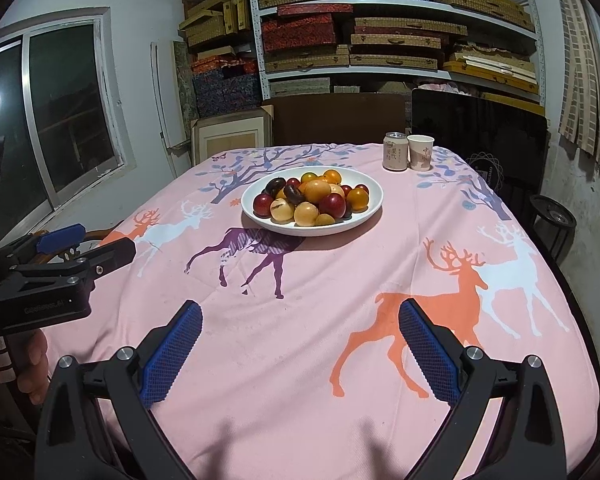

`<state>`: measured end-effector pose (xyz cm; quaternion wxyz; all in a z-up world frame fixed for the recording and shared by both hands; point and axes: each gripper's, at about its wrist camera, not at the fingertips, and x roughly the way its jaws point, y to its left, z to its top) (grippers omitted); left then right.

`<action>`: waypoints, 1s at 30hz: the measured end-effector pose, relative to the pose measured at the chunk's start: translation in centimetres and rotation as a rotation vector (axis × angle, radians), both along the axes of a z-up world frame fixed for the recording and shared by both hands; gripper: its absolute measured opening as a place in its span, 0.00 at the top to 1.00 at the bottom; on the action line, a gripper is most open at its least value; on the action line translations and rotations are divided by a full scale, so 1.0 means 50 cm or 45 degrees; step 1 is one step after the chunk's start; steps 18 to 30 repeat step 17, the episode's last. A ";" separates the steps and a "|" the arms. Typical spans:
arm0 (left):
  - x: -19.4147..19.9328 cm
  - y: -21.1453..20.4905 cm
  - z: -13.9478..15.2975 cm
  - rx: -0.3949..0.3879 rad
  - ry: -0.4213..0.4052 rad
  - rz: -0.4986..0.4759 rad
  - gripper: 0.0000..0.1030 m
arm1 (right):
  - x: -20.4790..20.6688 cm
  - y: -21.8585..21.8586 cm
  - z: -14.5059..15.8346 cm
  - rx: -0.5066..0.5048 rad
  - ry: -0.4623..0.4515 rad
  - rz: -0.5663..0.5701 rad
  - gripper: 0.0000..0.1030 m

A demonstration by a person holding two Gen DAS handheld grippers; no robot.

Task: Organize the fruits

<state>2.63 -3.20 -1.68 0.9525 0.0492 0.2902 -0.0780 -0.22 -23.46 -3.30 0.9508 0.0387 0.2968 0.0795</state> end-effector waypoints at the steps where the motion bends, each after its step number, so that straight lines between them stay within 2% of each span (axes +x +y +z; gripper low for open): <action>1: -0.002 -0.002 0.001 0.004 -0.013 -0.008 0.05 | 0.001 0.000 -0.001 0.003 0.003 -0.001 0.04; 4: 0.000 -0.005 0.001 0.021 -0.009 0.002 0.05 | 0.001 -0.001 -0.001 0.010 0.006 0.001 0.04; 12: 0.018 0.022 -0.012 -0.028 0.057 0.071 0.05 | 0.001 -0.002 -0.004 0.013 0.010 -0.005 0.04; 30: 0.018 0.026 -0.012 -0.010 0.040 0.098 0.05 | 0.001 -0.001 -0.004 0.011 0.011 -0.004 0.04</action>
